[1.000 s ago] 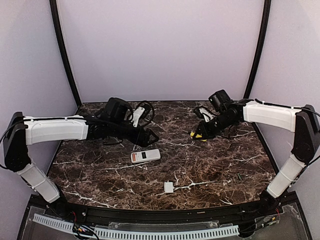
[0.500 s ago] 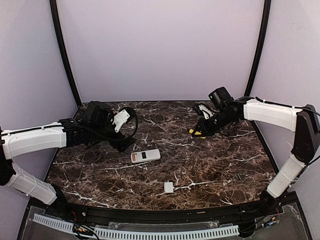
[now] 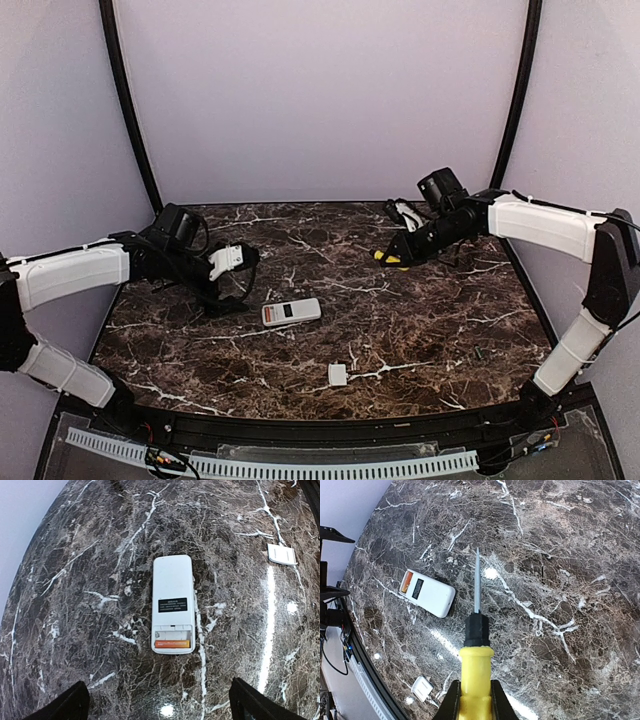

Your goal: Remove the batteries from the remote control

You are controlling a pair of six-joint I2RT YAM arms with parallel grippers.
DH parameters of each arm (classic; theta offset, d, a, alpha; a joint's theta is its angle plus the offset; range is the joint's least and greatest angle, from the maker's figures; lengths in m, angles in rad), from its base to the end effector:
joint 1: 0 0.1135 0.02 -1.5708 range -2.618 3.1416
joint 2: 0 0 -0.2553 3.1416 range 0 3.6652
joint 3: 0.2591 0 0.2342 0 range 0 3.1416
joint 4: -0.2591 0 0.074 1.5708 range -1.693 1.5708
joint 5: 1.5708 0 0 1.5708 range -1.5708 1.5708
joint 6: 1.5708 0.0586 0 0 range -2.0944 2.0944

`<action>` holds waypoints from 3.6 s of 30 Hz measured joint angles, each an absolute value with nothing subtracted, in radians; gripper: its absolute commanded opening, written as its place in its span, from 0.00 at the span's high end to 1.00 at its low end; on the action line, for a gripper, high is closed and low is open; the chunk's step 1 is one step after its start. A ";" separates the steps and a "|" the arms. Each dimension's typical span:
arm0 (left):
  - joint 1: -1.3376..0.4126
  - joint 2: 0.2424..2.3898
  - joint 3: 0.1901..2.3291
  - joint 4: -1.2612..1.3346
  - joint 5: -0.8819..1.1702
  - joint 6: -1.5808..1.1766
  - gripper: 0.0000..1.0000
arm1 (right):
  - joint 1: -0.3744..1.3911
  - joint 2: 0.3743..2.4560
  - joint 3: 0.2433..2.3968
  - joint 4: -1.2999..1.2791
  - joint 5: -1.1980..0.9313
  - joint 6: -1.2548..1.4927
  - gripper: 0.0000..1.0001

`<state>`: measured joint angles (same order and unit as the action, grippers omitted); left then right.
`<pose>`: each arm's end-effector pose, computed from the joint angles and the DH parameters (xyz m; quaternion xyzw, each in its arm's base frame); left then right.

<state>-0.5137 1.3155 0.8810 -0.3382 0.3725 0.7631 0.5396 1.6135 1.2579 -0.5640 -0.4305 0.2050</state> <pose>0.2318 -0.1553 0.2299 0.5974 0.6843 -0.1218 0.4001 0.2801 0.1963 0.2448 -0.2215 0.9013 0.3022 0.2175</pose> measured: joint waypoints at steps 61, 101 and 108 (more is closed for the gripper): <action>-0.625 1.816 1.066 -0.337 0.235 0.766 0.48 | 0.521 1.631 1.166 -0.495 -0.524 0.210 1.00; -0.686 1.607 0.899 0.036 0.440 0.630 0.57 | 0.635 1.766 1.256 -0.514 -0.771 0.172 1.00; -0.687 1.607 0.881 0.102 0.477 0.601 0.58 | 0.635 1.765 1.239 -0.498 -0.771 0.173 1.00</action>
